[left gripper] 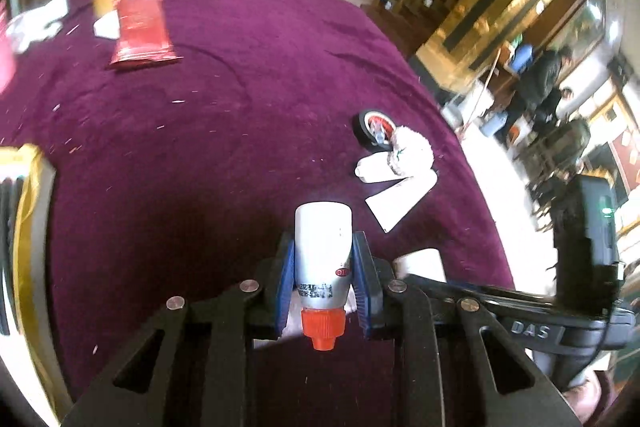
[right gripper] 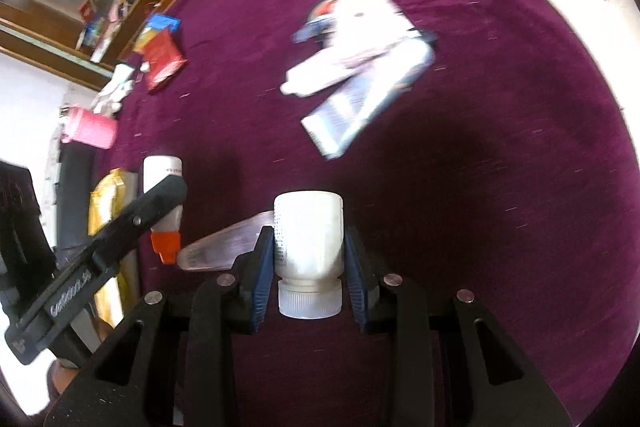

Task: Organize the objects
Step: 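Carry both bottles over the tray below the row of markers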

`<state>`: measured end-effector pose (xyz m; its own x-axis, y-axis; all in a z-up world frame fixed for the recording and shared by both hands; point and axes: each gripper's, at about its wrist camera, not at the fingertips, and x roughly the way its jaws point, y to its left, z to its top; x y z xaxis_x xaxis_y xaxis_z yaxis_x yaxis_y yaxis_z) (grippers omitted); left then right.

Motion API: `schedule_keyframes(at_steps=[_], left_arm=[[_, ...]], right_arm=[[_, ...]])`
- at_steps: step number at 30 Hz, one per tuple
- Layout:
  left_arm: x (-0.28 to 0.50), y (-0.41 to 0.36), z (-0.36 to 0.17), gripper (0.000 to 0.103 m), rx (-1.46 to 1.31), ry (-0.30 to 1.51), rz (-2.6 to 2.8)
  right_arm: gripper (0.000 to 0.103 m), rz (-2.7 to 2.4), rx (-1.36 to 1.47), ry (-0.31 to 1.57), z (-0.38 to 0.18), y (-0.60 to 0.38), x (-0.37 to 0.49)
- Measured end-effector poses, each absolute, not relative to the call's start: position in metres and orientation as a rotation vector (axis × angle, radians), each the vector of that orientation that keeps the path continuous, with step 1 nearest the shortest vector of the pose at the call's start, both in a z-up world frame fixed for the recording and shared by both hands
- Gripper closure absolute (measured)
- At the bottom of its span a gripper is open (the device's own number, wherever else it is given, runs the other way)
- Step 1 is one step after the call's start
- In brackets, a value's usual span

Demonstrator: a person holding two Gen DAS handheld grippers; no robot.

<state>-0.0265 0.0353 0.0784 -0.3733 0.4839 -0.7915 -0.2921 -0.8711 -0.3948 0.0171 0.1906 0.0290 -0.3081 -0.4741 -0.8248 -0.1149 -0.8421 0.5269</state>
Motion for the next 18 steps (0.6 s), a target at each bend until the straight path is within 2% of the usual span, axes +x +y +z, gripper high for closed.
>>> schedule_keyframes(at_steps=[7, 18], left_arm=[[-0.006, -0.034, 0.094, 0.081, -1.385, -0.415, 2.289], [0.034, -0.176, 0.087, 0.081, -1.461, -0.507, 2.478]], right_arm=[[0.072, -2.156, 1.625, -0.711, 0.051, 0.121, 0.014], [0.072, -1.989, 1.591, -0.553, 0.069, -0.017, 0.015]])
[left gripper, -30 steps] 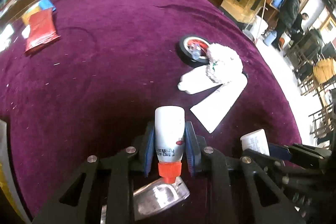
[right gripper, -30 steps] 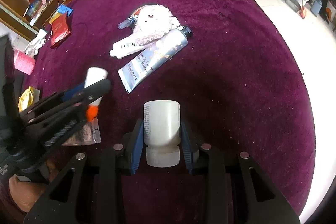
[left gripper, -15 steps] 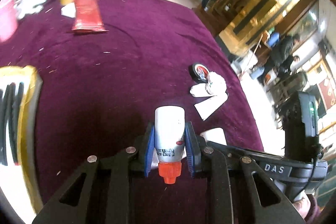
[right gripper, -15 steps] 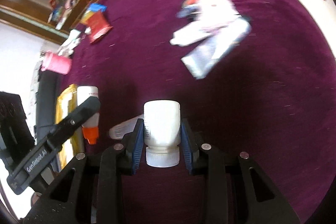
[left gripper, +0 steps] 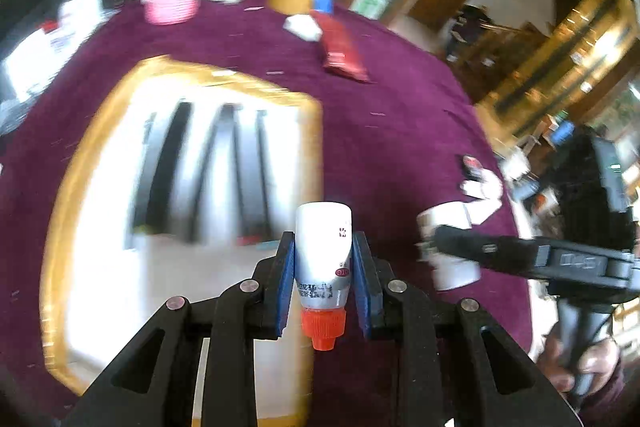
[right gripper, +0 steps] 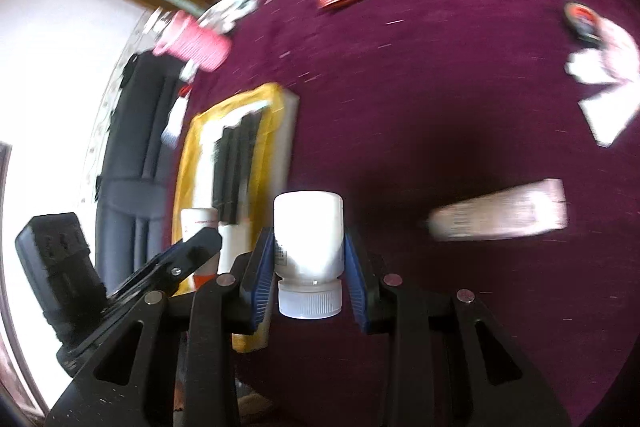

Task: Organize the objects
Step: 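Carry both bottles over the tray below the row of markers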

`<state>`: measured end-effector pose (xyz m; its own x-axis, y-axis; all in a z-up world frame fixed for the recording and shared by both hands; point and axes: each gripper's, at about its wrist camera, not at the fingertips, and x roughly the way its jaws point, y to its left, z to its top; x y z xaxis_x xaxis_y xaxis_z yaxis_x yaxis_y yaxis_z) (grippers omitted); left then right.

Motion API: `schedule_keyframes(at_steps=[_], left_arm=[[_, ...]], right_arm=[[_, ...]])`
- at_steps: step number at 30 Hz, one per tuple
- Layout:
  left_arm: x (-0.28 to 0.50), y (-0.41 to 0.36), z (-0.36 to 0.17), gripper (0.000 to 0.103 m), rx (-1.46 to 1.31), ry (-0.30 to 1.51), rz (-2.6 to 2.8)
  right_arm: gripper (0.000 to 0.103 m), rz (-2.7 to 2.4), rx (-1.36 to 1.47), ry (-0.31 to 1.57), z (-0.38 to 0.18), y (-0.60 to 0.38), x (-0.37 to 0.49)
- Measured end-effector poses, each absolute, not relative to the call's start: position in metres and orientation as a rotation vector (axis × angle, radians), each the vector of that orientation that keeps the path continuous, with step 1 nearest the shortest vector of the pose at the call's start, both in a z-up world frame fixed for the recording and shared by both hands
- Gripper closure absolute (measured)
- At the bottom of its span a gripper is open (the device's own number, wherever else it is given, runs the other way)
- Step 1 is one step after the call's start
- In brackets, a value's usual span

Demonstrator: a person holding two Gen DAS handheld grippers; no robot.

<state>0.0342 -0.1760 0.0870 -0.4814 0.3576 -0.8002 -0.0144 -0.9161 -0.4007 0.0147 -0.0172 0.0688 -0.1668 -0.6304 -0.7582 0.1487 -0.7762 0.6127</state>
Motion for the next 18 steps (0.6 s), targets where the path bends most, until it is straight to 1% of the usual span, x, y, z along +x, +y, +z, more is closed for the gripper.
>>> schedule_keyframes(at_steps=[4, 8, 16, 18], left_arm=[[0.041, -0.222, 0.066, 0.081, -1.565, -0.551, 2.522], [0.051, -0.252, 0.049, 0.081, -1.639, -0.535, 2.553], [0.052, -0.277, 0.019, 0.080, -1.746, -0.467, 2.536], [0.051, -0.276, 0.021, 0.080, -1.731, -0.413, 2.562]], right_arm=[[0.072, -1.924, 1.594, -0.477, 0.065, -0.069, 0.018], [0.072, -1.855, 1.639, -0.414, 0.046, -0.118, 0.019], [0.072, -1.787, 1.745, -0.353, 0.008, -0.166, 0.023], [0.072, -1.789, 1.753, -0.342, 0.004, -0.172, 0.024]])
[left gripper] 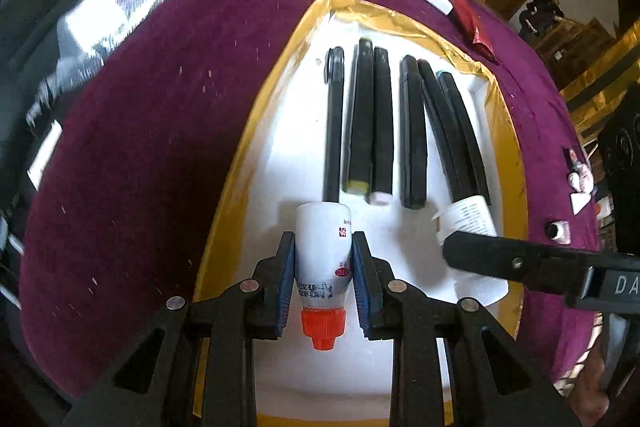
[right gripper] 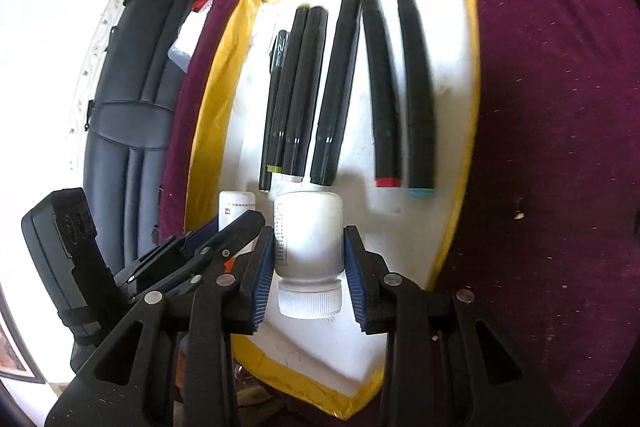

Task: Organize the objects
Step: 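Carry both bottles over the tray below the row of markers, then set both bottles down in the tray and open both tools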

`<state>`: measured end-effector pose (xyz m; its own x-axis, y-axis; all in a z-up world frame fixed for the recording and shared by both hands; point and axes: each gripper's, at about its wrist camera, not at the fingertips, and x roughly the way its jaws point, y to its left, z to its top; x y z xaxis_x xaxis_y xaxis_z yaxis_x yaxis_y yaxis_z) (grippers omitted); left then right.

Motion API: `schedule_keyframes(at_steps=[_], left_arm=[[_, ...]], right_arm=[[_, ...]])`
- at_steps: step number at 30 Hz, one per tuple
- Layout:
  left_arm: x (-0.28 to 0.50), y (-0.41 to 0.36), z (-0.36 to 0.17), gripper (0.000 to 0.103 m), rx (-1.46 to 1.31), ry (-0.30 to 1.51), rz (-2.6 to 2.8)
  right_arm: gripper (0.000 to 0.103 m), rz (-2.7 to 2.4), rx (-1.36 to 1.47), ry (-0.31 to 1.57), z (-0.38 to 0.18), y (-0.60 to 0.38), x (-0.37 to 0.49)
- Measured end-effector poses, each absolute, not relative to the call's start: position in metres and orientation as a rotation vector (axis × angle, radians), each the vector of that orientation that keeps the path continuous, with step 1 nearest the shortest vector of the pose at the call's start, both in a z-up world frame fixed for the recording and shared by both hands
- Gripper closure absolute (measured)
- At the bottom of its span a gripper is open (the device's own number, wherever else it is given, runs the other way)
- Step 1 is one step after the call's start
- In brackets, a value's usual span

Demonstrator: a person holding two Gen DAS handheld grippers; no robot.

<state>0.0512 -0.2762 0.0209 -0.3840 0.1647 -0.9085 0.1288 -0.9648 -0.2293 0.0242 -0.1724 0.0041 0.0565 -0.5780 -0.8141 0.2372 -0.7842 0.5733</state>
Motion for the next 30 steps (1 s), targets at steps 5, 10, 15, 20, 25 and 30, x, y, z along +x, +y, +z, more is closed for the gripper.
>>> schedule_keyframes(at_steps=[5, 10, 15, 20, 25, 30], left_arm=[[0.044, -0.280, 0.019, 0.080, -1.731, -0.373, 2.580], [0.042, -0.286, 0.022, 0.077, -1.720, -0.428, 2.564], [0.040, -0.298, 0.028, 0.074, -1.731, -0.552, 2.528], [0.045, -0.306, 0.043, 0.066, -1.704, -0.611, 2.544], [0.047, -0.308, 0.062, 0.054, -1.645, -0.621, 2.587], [0.049, -0.308, 0.072, 0.054, -1.617, -0.577, 2.629]], right_arm=[[0.071, -1.816, 1.735, -0.282, 0.006, -0.188, 0.028], [0.071, -1.829, 1.731, -0.227, 0.005, -0.199, 0.032], [0.071, -1.840, 1.733, -0.206, 0.004, -0.201, 0.031], [0.071, -1.839, 1.741, -0.177, 0.002, -0.205, 0.030], [0.071, -1.833, 1.736, -0.139, 0.004, -0.212, 0.035], [0.070, -1.856, 1.703, -0.123, 0.014, -0.212, 0.035]])
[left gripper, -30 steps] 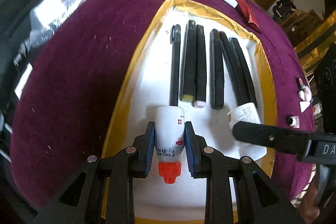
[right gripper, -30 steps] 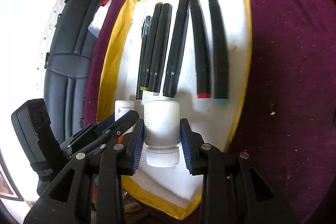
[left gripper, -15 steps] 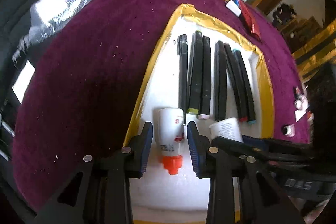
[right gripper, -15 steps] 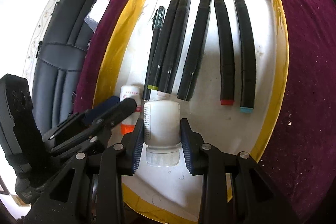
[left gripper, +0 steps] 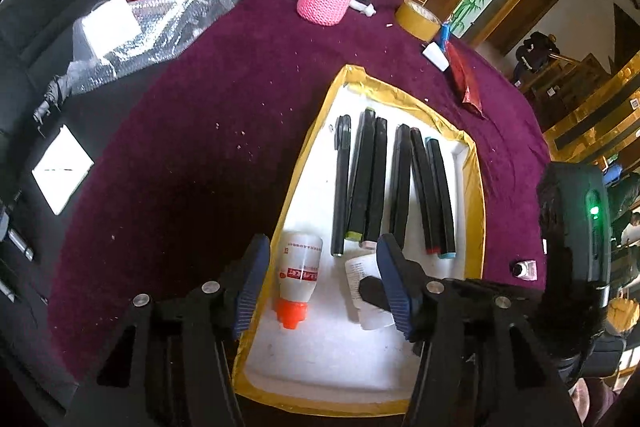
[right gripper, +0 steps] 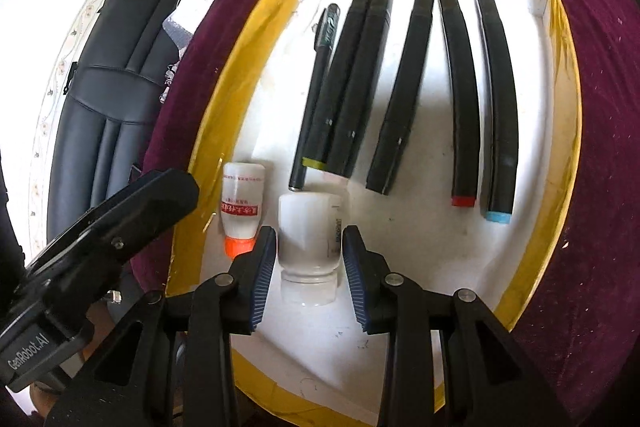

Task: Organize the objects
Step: 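Set both bottles down in the tray and open both tools, then withdraw both tools from the tray toward the tape roll and plush charm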

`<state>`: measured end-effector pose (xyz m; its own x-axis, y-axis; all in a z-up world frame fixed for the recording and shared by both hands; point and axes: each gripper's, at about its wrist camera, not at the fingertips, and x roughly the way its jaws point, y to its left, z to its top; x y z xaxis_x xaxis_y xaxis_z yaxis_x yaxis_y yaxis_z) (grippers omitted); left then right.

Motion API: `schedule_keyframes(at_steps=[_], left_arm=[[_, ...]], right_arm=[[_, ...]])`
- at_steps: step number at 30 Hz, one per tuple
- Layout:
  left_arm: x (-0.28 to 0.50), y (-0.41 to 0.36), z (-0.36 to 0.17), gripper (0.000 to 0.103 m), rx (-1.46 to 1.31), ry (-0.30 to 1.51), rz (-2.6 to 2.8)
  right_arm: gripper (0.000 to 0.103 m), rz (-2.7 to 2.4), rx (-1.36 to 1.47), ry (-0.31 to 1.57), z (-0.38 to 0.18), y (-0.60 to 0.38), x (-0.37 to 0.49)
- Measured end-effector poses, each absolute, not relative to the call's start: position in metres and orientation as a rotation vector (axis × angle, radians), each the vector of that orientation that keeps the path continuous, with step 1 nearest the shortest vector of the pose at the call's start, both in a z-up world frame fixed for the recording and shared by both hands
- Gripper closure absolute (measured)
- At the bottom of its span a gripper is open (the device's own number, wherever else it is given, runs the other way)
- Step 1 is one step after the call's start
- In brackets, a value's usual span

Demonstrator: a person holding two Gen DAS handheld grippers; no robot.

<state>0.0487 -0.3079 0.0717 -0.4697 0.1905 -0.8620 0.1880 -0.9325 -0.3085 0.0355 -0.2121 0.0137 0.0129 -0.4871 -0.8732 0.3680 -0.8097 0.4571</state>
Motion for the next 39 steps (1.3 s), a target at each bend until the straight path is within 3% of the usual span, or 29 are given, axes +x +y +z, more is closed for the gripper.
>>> schedule_keyframes(at_steps=[22, 39], left_arm=[[0.048, -0.244, 0.100, 0.052, -1.558, -0.138, 2.762], [0.053, -0.182, 0.113, 0.052, -1.542, -0.048, 2.735]], right_arm=[[0.061, -2.054, 1.664, -0.280, 0.045, -0.137, 0.035], [0.061, -2.113, 1.606, -0.363, 0.064, -0.076, 0.042]])
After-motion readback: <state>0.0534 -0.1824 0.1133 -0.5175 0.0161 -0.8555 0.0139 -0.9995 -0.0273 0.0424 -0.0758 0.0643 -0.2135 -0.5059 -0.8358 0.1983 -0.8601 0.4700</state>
